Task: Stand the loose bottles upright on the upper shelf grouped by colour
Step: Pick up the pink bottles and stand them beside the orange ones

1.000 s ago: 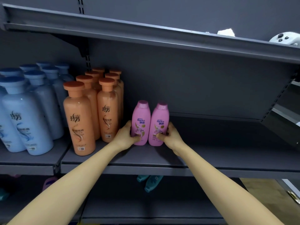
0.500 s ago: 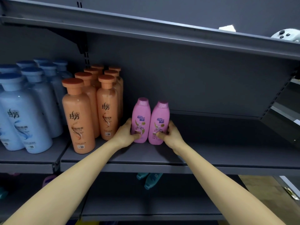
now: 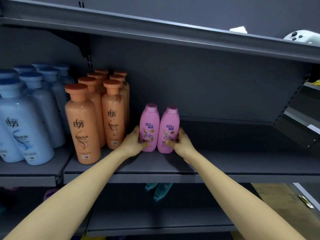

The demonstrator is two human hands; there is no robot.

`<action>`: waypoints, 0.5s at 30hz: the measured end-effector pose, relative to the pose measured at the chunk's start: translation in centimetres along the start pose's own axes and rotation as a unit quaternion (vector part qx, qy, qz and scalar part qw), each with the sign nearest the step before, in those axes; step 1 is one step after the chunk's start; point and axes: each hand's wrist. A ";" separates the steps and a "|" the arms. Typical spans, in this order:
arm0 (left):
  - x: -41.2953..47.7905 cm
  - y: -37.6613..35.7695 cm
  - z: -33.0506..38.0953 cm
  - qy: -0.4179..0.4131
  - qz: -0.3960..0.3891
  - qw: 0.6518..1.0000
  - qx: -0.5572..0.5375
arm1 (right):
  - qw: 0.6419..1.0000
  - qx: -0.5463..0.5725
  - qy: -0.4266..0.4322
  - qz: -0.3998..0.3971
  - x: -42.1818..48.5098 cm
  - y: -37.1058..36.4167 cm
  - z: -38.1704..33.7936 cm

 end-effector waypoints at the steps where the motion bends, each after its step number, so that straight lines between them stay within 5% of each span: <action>1: 0.0 0.0 0.0 0.000 0.000 1.000 0.001 | 1.000 -0.001 -0.001 -0.001 0.0 0.0 -0.1; 15: -0.4 -0.3 0.0 0.003 0.015 1.000 0.016 | 1.000 -0.018 -0.021 0.005 -0.7 0.1 -0.5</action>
Point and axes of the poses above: each hand's wrist, its own x-axis towards the middle knuckle, its own y-axis out of the back of the hand, z = x × y, and after that the axes turned 13 degrees about -x, right-handed
